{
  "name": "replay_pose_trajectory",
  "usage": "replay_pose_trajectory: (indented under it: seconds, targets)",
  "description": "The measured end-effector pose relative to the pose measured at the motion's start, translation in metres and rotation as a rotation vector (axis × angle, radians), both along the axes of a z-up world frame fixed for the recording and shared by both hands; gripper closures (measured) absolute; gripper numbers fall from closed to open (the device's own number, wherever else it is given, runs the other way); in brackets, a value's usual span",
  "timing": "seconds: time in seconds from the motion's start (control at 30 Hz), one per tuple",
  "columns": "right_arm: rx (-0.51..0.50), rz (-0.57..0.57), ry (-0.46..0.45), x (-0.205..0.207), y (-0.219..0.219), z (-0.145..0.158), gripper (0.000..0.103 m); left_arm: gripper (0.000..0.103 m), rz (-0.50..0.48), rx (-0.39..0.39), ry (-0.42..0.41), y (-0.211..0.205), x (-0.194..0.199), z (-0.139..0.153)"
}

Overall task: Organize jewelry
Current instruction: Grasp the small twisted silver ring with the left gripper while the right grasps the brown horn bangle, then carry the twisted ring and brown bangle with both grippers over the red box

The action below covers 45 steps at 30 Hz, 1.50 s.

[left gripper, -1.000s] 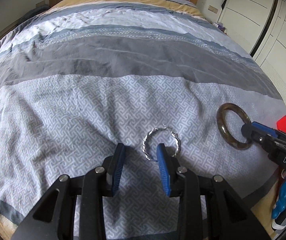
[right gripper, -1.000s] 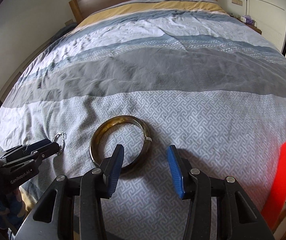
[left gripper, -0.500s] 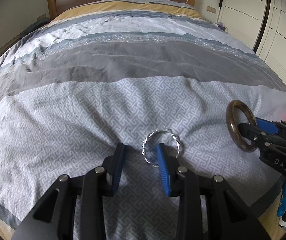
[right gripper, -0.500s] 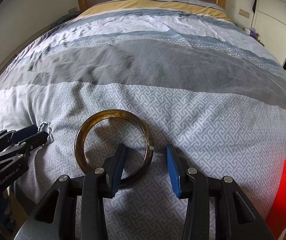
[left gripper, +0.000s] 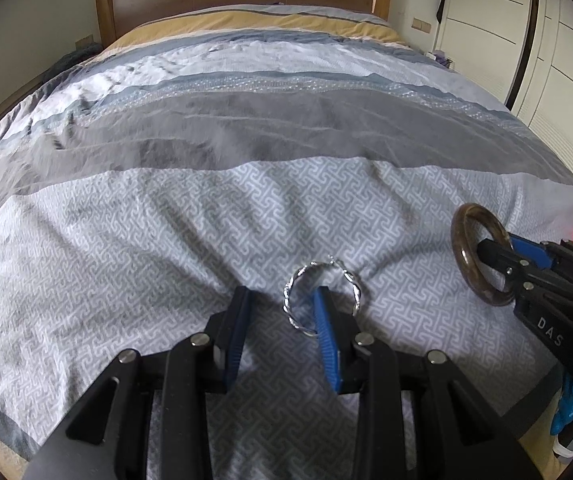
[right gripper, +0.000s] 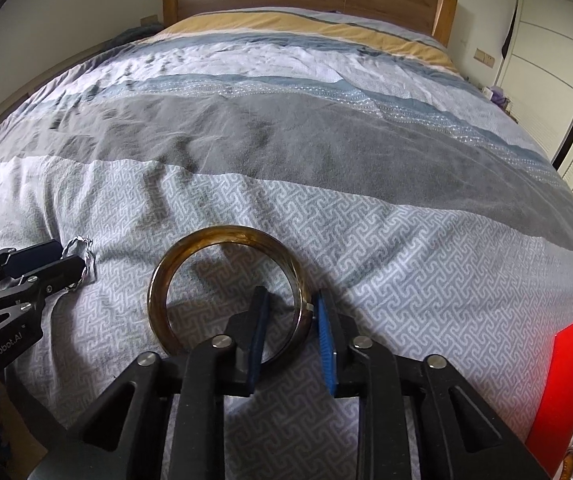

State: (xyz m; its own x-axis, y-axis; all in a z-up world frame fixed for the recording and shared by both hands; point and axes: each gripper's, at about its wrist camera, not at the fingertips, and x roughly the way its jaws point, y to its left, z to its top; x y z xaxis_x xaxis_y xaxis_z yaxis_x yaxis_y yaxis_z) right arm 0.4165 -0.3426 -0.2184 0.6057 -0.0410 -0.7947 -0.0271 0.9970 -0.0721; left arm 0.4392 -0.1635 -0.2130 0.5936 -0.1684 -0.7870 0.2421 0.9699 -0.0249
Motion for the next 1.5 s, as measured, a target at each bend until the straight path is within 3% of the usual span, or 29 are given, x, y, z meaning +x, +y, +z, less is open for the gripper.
replay_pose_trajectory:
  seconds: [0.1,0.5,0.77,1.13,1.5]
  targets:
    - [-0.014,0.001,-0.012,-0.001,0.002,0.001,0.09,0.075,0.0,0.0,-0.003,0.0,-0.001,0.0]
    - [-0.025,0.012,-0.041,-0.007,0.004,0.005,0.091,0.098,-0.003,0.006,-0.016,-0.002,-0.004,0.004]
    - [-0.007,0.021,-0.078,-0.02,0.003,0.023,0.094,0.099,-0.002,0.018,-0.041,-0.004,-0.013,0.019]
    - [0.014,-0.011,-0.144,-0.053,-0.013,0.067,0.094,0.099,-0.031,0.018,-0.103,-0.023,-0.033,0.066]
    - [0.009,-0.1,-0.215,-0.109,-0.071,0.118,0.094,0.099,-0.149,-0.027,-0.142,-0.084,-0.074,0.113]
